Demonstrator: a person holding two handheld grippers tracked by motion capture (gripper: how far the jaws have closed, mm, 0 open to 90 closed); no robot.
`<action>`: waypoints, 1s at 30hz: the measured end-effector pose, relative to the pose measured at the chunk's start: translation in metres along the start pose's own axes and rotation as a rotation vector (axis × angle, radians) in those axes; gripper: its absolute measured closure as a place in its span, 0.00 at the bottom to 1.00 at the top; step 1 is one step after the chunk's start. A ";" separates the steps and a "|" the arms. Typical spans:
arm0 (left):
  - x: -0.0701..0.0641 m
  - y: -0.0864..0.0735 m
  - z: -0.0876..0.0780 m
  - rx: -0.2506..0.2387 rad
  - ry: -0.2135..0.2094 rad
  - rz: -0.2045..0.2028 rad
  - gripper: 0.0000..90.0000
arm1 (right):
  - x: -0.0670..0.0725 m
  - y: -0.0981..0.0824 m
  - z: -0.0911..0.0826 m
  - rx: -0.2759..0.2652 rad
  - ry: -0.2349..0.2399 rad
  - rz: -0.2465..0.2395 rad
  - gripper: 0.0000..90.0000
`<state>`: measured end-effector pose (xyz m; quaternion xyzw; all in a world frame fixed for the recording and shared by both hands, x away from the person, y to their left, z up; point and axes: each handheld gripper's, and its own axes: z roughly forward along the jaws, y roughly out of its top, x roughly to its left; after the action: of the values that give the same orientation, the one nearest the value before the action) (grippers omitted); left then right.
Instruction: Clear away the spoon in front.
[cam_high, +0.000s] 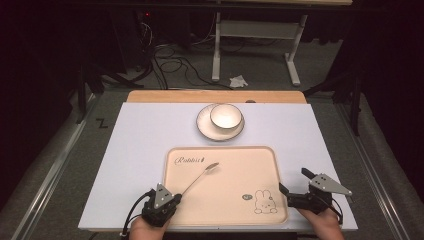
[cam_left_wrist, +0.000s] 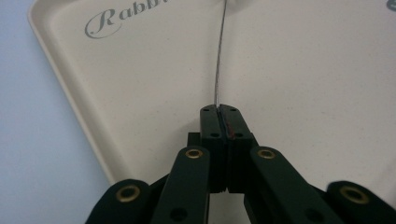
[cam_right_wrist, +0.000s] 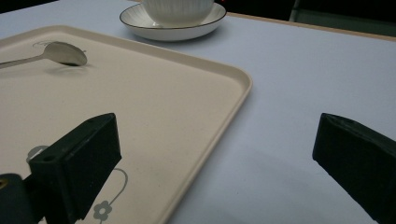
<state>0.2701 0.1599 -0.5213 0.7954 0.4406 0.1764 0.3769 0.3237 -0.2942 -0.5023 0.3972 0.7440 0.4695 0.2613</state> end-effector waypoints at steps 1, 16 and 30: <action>0.001 0.000 0.000 -0.001 -0.008 -0.008 0.99 | 0.000 0.000 0.000 0.000 0.001 0.000 0.02; 0.011 -0.002 -0.004 -0.047 -0.035 -0.091 0.86 | 0.001 0.000 0.000 0.005 0.002 0.002 0.02; 0.002 0.003 0.001 0.012 0.011 0.012 1.00 | 0.001 0.000 0.001 0.005 0.003 -0.001 0.02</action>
<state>0.2732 0.1601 -0.5202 0.7993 0.4391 0.1804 0.3684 0.3237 -0.2931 -0.5026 0.3969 0.7456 0.4683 0.2594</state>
